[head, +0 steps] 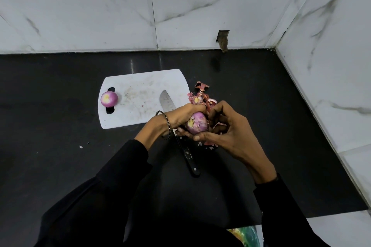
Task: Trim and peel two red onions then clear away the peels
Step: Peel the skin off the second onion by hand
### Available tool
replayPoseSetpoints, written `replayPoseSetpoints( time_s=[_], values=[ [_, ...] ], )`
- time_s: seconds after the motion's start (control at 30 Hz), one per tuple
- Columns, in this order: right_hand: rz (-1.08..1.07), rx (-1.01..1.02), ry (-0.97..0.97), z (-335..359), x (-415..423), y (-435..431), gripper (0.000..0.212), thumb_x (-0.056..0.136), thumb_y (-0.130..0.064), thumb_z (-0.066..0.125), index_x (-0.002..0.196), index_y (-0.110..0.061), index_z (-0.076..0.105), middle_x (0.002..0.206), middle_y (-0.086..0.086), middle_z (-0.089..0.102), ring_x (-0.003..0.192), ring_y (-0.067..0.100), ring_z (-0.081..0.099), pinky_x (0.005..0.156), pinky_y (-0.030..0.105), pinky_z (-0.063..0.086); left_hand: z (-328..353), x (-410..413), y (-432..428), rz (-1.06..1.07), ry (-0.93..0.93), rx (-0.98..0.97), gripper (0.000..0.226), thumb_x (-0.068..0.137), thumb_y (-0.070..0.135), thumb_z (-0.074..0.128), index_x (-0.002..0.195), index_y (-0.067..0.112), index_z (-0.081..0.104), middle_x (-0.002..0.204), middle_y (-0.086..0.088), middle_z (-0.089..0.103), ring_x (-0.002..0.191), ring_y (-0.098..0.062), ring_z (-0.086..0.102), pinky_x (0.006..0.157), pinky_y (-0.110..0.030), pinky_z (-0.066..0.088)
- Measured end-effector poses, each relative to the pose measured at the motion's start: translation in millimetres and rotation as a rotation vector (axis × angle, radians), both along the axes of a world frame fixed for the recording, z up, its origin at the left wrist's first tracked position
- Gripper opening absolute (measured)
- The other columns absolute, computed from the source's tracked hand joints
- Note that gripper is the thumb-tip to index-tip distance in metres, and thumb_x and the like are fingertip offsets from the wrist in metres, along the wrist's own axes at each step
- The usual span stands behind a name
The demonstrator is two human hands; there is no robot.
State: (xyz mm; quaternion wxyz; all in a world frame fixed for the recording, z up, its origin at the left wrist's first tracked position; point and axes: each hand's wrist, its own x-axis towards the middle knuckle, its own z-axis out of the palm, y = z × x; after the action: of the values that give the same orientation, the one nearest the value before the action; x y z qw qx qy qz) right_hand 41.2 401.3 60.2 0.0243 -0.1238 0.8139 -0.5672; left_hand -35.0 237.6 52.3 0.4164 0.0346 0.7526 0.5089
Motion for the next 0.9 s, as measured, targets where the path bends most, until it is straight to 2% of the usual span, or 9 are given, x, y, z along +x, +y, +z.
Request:
replayPoseSetpoints(
  time_s=[0.13, 0.23, 0.3, 0.4, 0.5, 0.57, 0.77, 0.83, 0.9],
  values=[
    [0.025, -0.019, 0.006, 2.0, -1.3, -1.4, 0.052, 0.065, -0.023, 0.093, 0.103, -0.015, 0.058, 0.093, 0.000, 0.064, 0.083, 0.019, 0.067, 0.065, 0.029, 0.058, -4.8, -0.5, -4.2, -0.033, -0.009, 0.058, 0.054, 0.091, 0.048, 0.041, 0.071, 0.004, 0.065, 0.045, -0.009, 0.053, 0.029, -0.014, 0.034, 0.037, -0.015, 0.022],
    [0.047, -0.011, -0.005, -0.8, -1.5, -2.7, 0.050, 0.066, -0.023, 0.092, 0.103, -0.015, 0.060, 0.094, 0.004, 0.064, 0.084, 0.027, 0.068, 0.065, 0.044, 0.059, -5.3, 0.6, -7.1, -0.066, 0.050, 0.089, 0.047, 0.091, 0.044, 0.042, 0.082, 0.006, 0.069, 0.057, -0.016, 0.055, 0.034, -0.016, 0.031, 0.038, -0.017, 0.021],
    [0.053, 0.008, -0.011, -2.0, -2.7, -2.4, 0.048, 0.066, -0.024, 0.093, 0.101, -0.018, 0.061, 0.095, 0.005, 0.065, 0.085, 0.029, 0.068, 0.066, 0.048, 0.058, -3.0, 2.0, -6.8, -0.075, 0.089, 0.097, 0.044, 0.093, 0.041, 0.044, 0.087, 0.004, 0.068, 0.064, -0.017, 0.057, 0.035, -0.015, 0.033, 0.038, -0.016, 0.022],
    [0.064, 0.093, 0.049, -3.7, -4.9, -1.2, 0.038, 0.069, -0.026, 0.091, 0.090, -0.017, 0.061, 0.093, 0.001, 0.065, 0.085, 0.023, 0.066, 0.067, 0.043, 0.058, -5.5, 0.9, -5.2, -0.056, 0.062, 0.063, 0.040, 0.078, 0.046, 0.050, 0.072, 0.009, 0.064, 0.058, -0.015, 0.054, 0.034, -0.017, 0.034, 0.038, -0.015, 0.022],
    [0.058, 0.141, 0.148, -6.5, -3.6, -2.4, 0.033, 0.071, -0.031, 0.087, 0.078, -0.020, 0.056, 0.089, -0.004, 0.061, 0.086, 0.016, 0.062, 0.068, 0.028, 0.056, -7.9, -1.5, -5.4, -0.008, -0.023, 0.013, 0.052, 0.090, 0.044, 0.042, 0.054, 0.009, 0.058, 0.043, -0.011, 0.050, 0.030, -0.015, 0.032, 0.036, -0.015, 0.019],
    [0.036, 0.131, 0.125, -7.7, -2.0, -3.2, 0.037, 0.070, -0.030, 0.088, 0.080, -0.023, 0.053, 0.088, -0.007, 0.061, 0.087, 0.014, 0.063, 0.068, 0.025, 0.056, -7.1, -1.5, -5.1, -0.027, -0.010, -0.004, 0.049, 0.092, 0.042, 0.040, 0.062, 0.006, 0.056, 0.042, -0.010, 0.049, 0.030, -0.015, 0.032, 0.036, -0.015, 0.019],
    [0.005, 0.036, 0.041, -7.4, 0.6, -4.1, 0.048, 0.068, -0.022, 0.092, 0.100, -0.015, 0.058, 0.095, 0.000, 0.065, 0.082, 0.019, 0.068, 0.066, 0.036, 0.061, -3.9, 0.8, -5.8, -0.010, 0.081, 0.019, 0.040, 0.099, 0.028, 0.037, 0.075, 0.005, 0.059, 0.046, -0.009, 0.055, 0.030, -0.015, 0.036, 0.034, -0.015, 0.022],
    [0.015, 0.045, 0.045, -5.9, 0.3, -3.5, 0.049, 0.068, -0.022, 0.092, 0.103, -0.015, 0.059, 0.096, -0.001, 0.065, 0.083, 0.019, 0.068, 0.067, 0.035, 0.061, -3.8, 0.5, -5.8, -0.020, 0.116, 0.043, 0.038, 0.099, 0.028, 0.039, 0.092, -0.003, 0.060, 0.057, -0.014, 0.060, 0.030, -0.014, 0.041, 0.033, -0.014, 0.024],
    [0.014, 0.051, 0.044, -4.9, 0.3, -3.3, 0.048, 0.068, -0.022, 0.092, 0.103, -0.014, 0.059, 0.095, 0.000, 0.065, 0.082, 0.020, 0.067, 0.066, 0.037, 0.060, -5.8, -1.0, -5.0, -0.041, 0.145, 0.052, 0.053, 0.089, 0.040, 0.043, 0.105, -0.009, 0.058, 0.071, -0.024, 0.060, 0.032, -0.016, 0.043, 0.033, -0.014, 0.026]
  ],
)
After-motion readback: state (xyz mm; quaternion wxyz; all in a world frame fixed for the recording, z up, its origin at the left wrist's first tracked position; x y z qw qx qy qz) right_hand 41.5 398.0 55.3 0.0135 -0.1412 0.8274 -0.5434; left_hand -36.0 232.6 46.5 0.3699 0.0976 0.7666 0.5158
